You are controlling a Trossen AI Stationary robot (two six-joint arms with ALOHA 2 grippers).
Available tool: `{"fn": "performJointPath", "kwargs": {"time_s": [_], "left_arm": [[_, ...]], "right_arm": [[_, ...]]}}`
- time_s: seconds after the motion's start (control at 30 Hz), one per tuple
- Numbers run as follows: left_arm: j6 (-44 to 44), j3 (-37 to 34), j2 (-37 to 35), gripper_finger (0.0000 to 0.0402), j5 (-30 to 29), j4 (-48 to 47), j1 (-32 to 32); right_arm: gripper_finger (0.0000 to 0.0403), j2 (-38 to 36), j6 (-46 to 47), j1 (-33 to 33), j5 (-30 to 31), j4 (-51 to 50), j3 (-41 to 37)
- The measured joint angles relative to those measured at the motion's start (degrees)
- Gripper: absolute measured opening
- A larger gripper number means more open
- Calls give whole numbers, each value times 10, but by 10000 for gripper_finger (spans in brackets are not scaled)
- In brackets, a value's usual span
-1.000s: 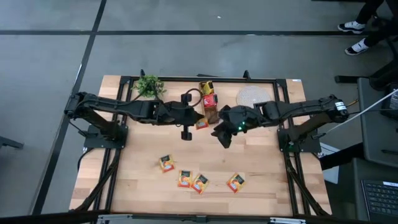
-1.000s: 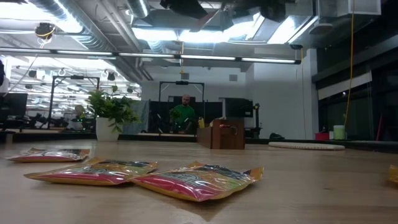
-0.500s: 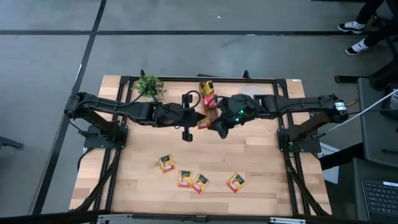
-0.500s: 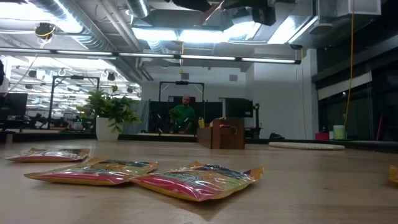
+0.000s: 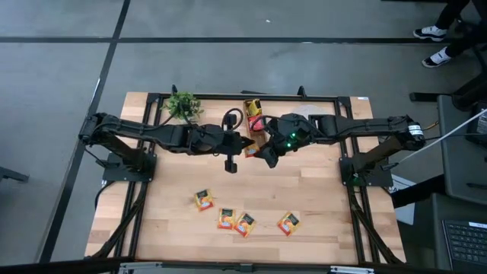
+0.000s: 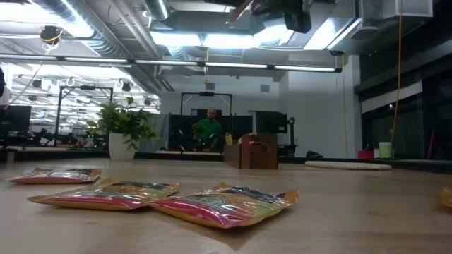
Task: Pick & Place Tea
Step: Put the orange tea bag into the left section of the wooden organizer
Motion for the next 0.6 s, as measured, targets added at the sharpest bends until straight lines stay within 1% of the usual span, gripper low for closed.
{"fn": "performJointPath", "kwargs": {"time_s": [0.07, 0.13, 0.2, 0.27, 0.3, 0.33, 0.6], "left_arm": [[0, 0, 0, 2, 8, 9, 0], [0, 0, 0, 4, 9, 9, 0], [3, 0, 0, 4, 2, 1, 0], [3, 0, 0, 2, -3, -7, 0], [3, 0, 0, 2, -3, -9, 0], [3, 0, 0, 3, -3, -11, 0], [3, 0, 0, 19, -8, -12, -1]], "right_arm": [[130, 1, -1, 0, 0, -2, -1], [111, 6, 0, 0, 0, 2, 0], [80, 8, -2, 0, 0, -3, -1], [36, 7, -11, 0, 0, -1, -1], [20, 7, -15, 0, 0, -1, -1], [14, 7, -17, 0, 0, -1, -1], [7, 7, -33, 0, 0, -3, -1]]}}
